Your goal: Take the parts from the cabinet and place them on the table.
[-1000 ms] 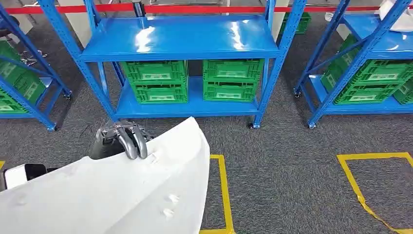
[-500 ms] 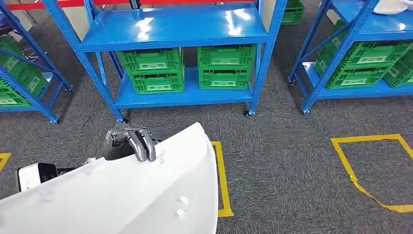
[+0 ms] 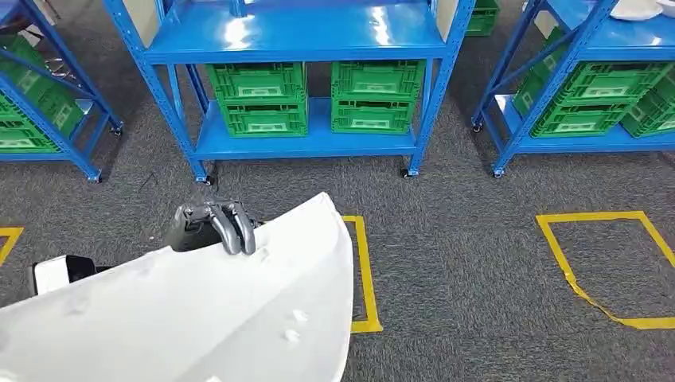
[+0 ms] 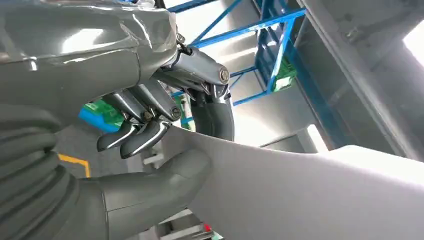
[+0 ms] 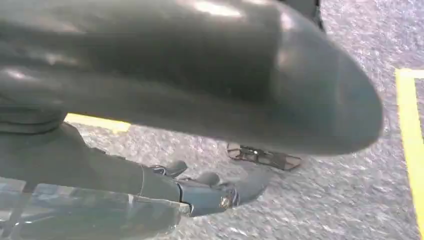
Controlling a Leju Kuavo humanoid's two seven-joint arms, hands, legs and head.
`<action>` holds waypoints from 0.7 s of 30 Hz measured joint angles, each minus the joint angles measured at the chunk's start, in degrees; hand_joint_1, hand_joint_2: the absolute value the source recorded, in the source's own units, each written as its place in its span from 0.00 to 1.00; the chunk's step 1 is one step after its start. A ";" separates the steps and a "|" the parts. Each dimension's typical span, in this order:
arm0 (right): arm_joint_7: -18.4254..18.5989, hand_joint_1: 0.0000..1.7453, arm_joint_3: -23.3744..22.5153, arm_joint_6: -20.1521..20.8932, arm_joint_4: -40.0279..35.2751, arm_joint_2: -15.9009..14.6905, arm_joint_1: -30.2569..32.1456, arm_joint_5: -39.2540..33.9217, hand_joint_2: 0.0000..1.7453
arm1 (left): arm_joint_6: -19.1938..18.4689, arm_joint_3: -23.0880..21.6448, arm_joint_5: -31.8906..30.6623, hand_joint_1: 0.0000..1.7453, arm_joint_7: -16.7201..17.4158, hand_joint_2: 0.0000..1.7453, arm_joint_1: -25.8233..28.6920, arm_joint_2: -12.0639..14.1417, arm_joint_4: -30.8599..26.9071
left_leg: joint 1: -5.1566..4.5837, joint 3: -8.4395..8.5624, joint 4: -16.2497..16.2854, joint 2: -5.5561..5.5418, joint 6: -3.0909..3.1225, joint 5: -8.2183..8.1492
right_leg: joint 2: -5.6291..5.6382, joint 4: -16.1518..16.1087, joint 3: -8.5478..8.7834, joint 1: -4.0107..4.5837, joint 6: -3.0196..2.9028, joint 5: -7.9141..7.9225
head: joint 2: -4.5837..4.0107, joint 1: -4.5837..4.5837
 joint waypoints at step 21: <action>3.17 0.00 -0.96 0.24 0.00 2.82 -0.39 -0.96 0.00 | 0.85 -1.42 0.68 1.00 1.51 1.00 -0.49 1.27 0.50 | 1.31 -5.85 17.64 -0.25 -4.04 -3.18 | -0.27 -5.04 2.81 -0.11 -1.26 4.60 | 0.00 -0.02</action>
